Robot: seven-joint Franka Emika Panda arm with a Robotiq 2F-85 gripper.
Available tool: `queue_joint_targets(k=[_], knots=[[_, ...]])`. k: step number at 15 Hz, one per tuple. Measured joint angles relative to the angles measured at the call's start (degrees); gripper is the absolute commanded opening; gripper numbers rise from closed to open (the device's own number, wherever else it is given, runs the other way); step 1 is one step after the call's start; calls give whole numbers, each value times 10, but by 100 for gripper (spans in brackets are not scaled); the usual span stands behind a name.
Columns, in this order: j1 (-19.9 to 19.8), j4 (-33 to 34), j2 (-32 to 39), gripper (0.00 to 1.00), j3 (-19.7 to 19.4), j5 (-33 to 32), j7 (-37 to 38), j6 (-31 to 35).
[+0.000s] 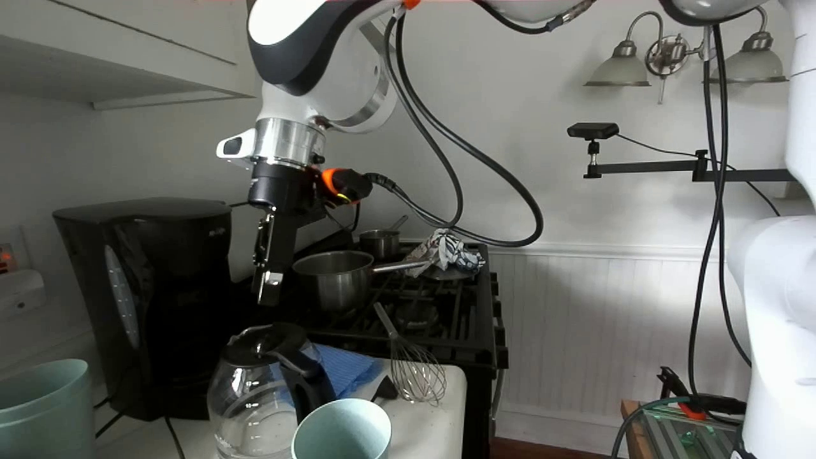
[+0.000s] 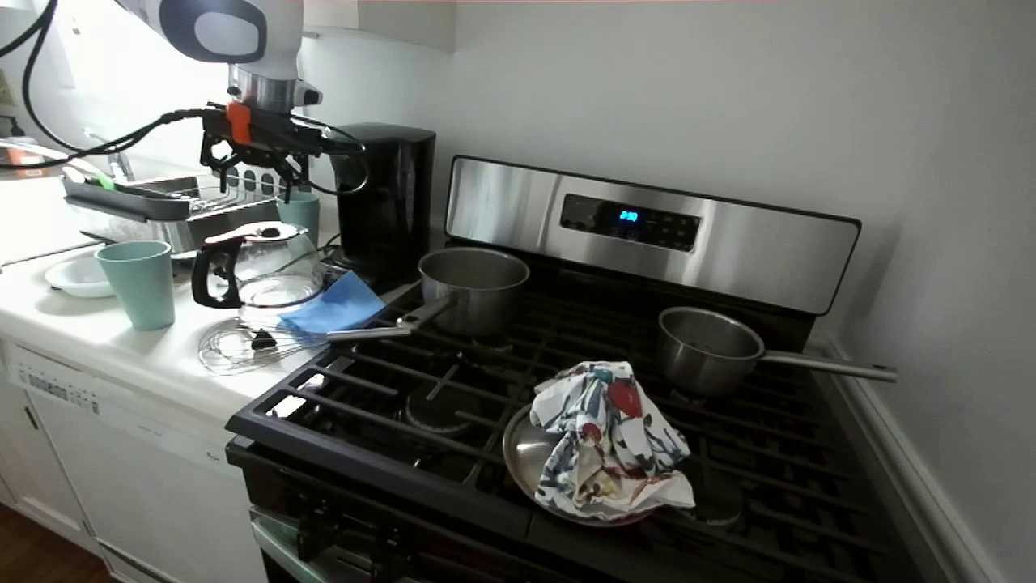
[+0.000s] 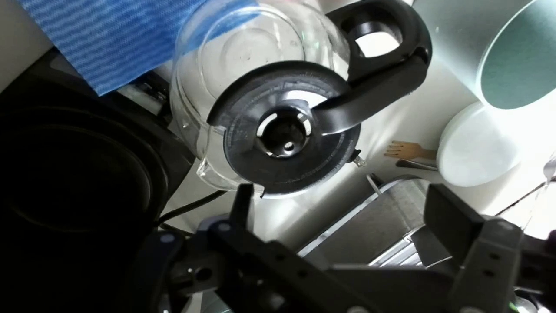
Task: Open the lid on the kettle
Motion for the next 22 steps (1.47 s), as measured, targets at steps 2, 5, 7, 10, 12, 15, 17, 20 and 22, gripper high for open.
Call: queue_joint_targets(k=[2, 5, 7, 10, 12, 15, 17, 20, 22], knots=[[-8, 21, 21, 100, 7, 0, -3, -14], [-20, 45, 49, 100, 16, 0, -5, -30], [-28, 57, 65, 100, 23, 0, -6, -36], [-37, 70, 85, 100, 33, 0, -12, -37], [-42, 78, 95, 100, 40, 0, -17, -39], [-48, 90, 107, 100, 46, 0, -21, -49], [-51, 97, 114, 100, 49, 0, -23, -61], [-55, 111, 122, 100, 50, 0, -23, -79], [-56, 117, 126, 100, 50, 0, -23, -85]])
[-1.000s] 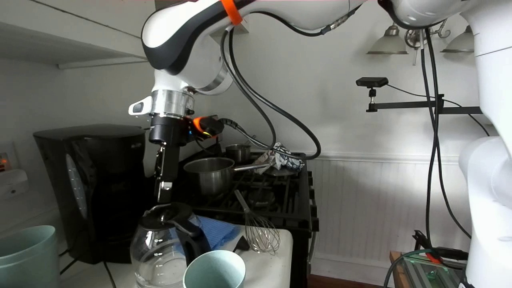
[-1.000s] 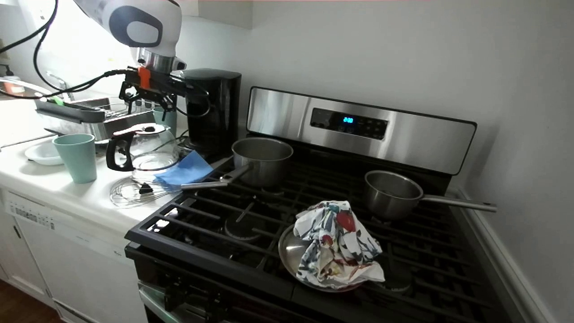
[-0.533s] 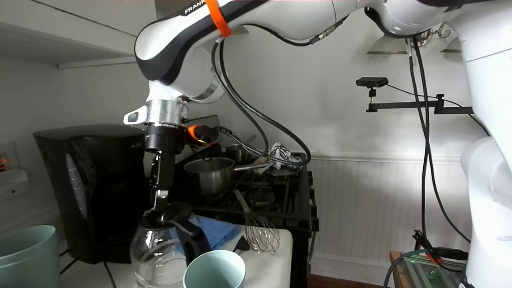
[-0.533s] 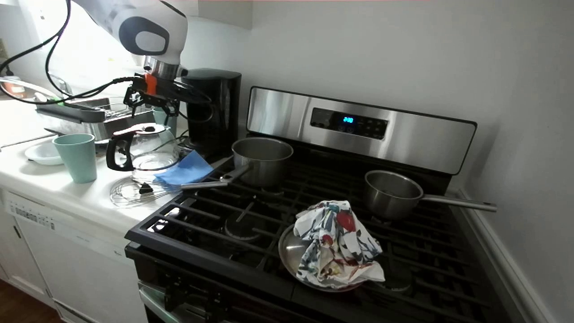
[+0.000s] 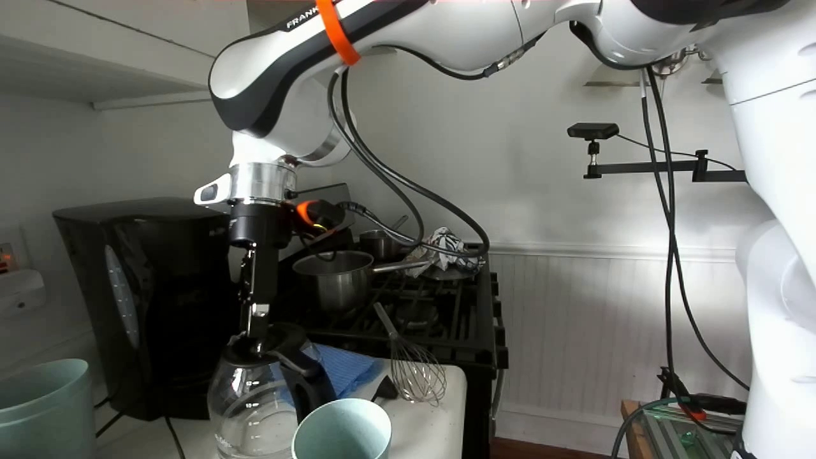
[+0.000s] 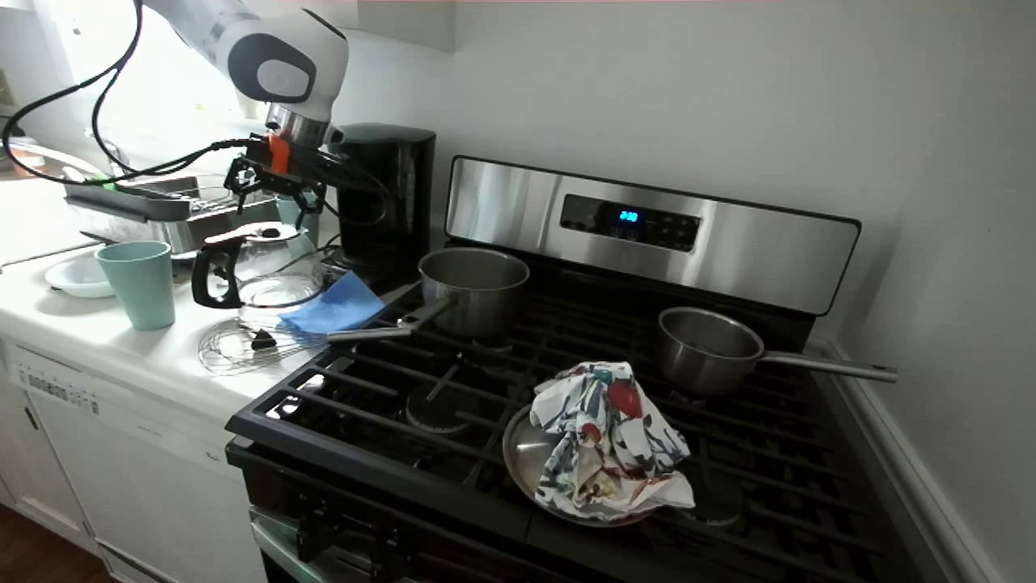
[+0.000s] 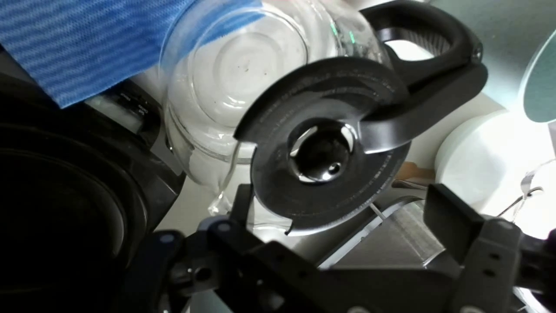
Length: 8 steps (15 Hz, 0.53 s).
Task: Open the lid on the kettle
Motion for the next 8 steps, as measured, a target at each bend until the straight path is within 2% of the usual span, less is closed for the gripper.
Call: queue_joint_targets(k=[8], knots=[[0, 12, 10, 100, 3, 0, -3, 0]])
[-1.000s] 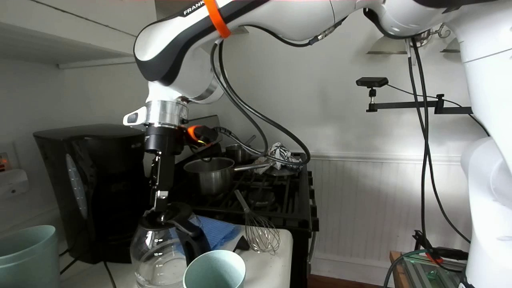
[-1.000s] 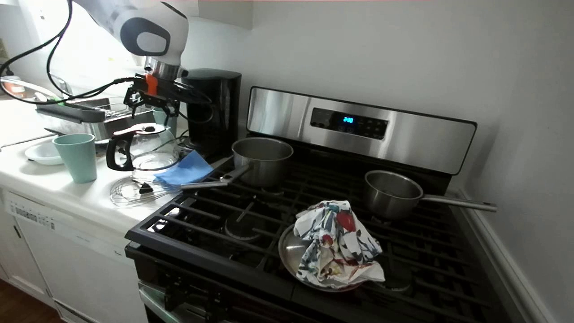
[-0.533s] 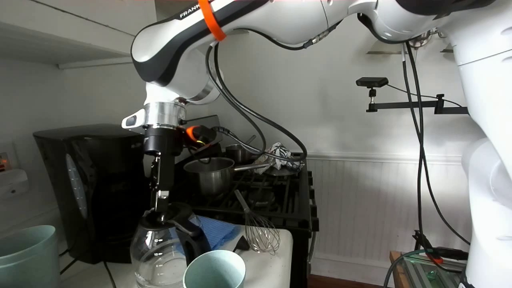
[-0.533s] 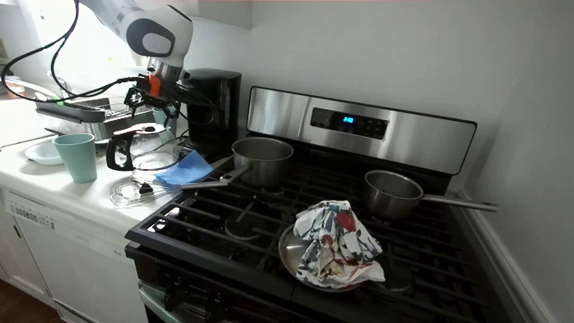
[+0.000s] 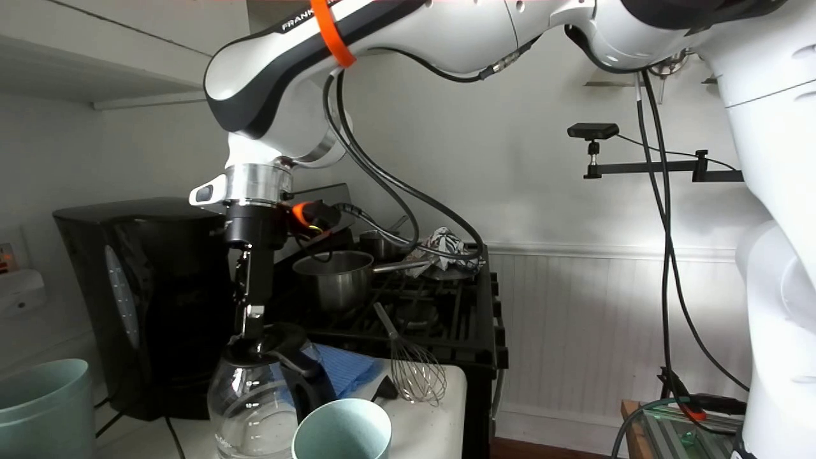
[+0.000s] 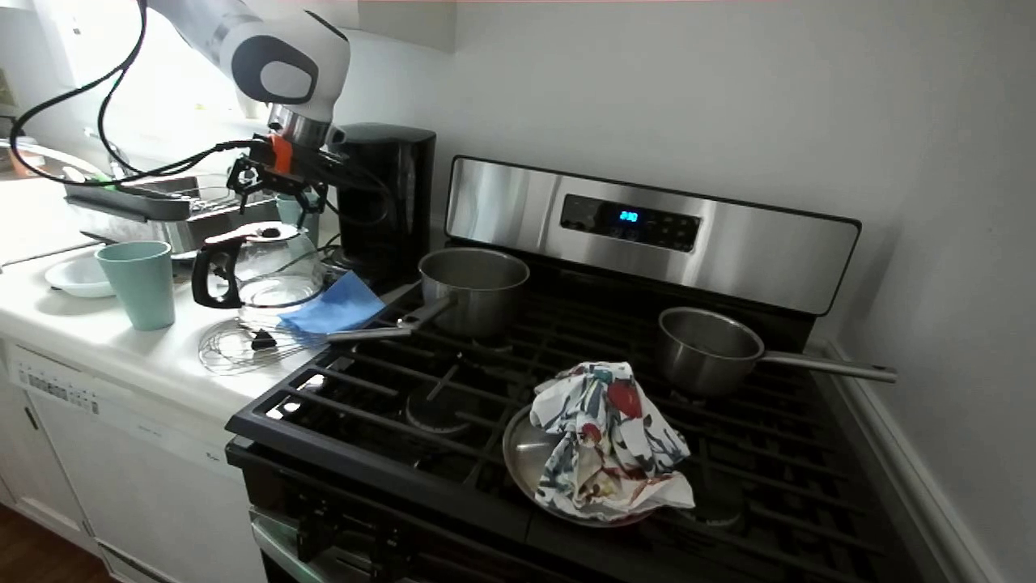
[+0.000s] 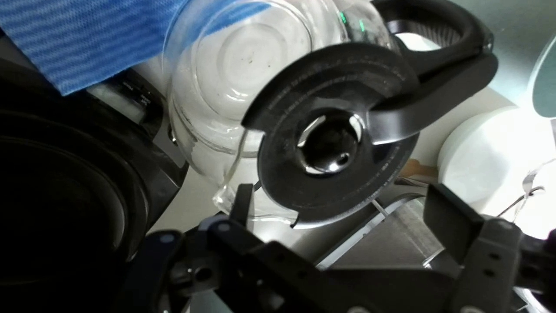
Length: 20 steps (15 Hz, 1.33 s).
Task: Open the lid on the kettle
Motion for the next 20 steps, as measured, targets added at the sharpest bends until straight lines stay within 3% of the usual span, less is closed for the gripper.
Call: queue_joint_targets(k=[20], knots=[[-1, 24, 17, 100, 2, -30, 0, -68]])
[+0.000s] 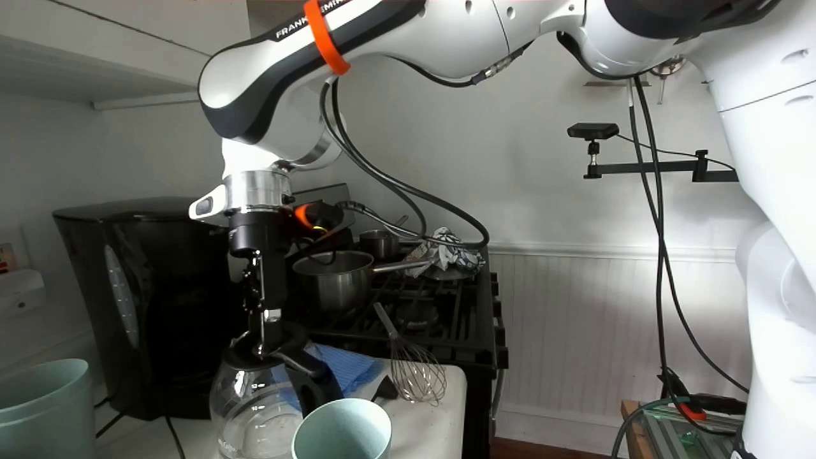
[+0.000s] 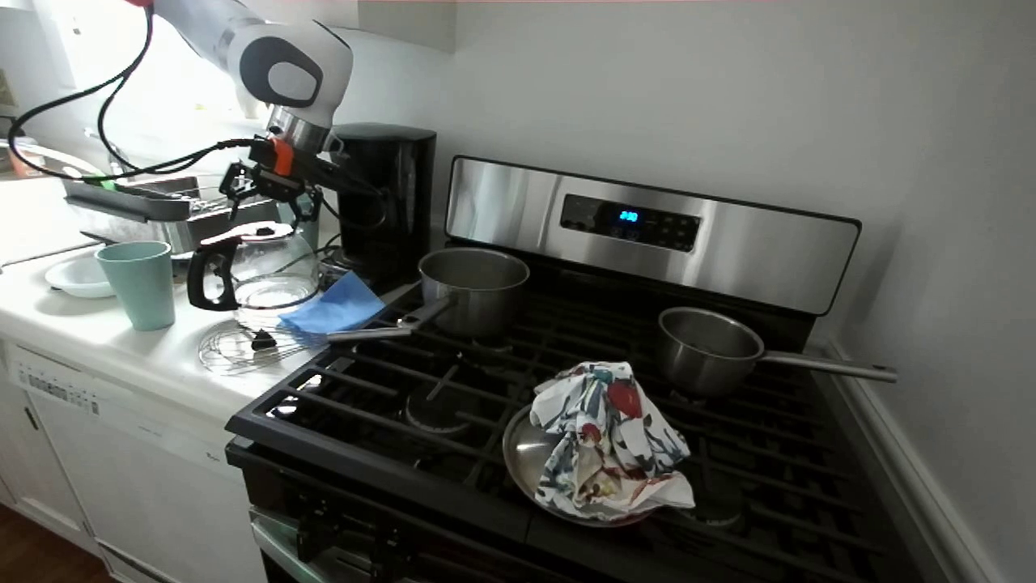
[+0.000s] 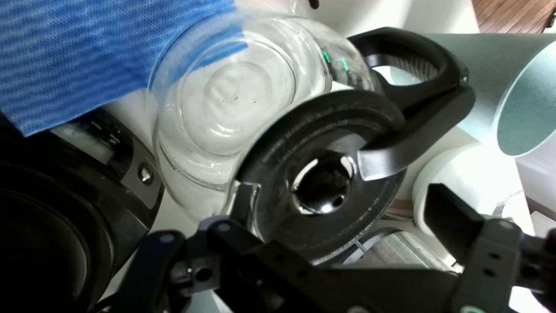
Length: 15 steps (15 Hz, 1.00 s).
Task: Open the lid on the kettle
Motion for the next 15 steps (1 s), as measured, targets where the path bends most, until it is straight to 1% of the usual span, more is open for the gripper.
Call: queue_joint_targets(k=[3, 10, 15], knots=[[-3, 11, -2, 100, 0, 3, 0, -12], [-15, 14, -6, 100, 0, 21, 0, -50], [-23, 16, -7, 100, 0, 33, 0, -61]])
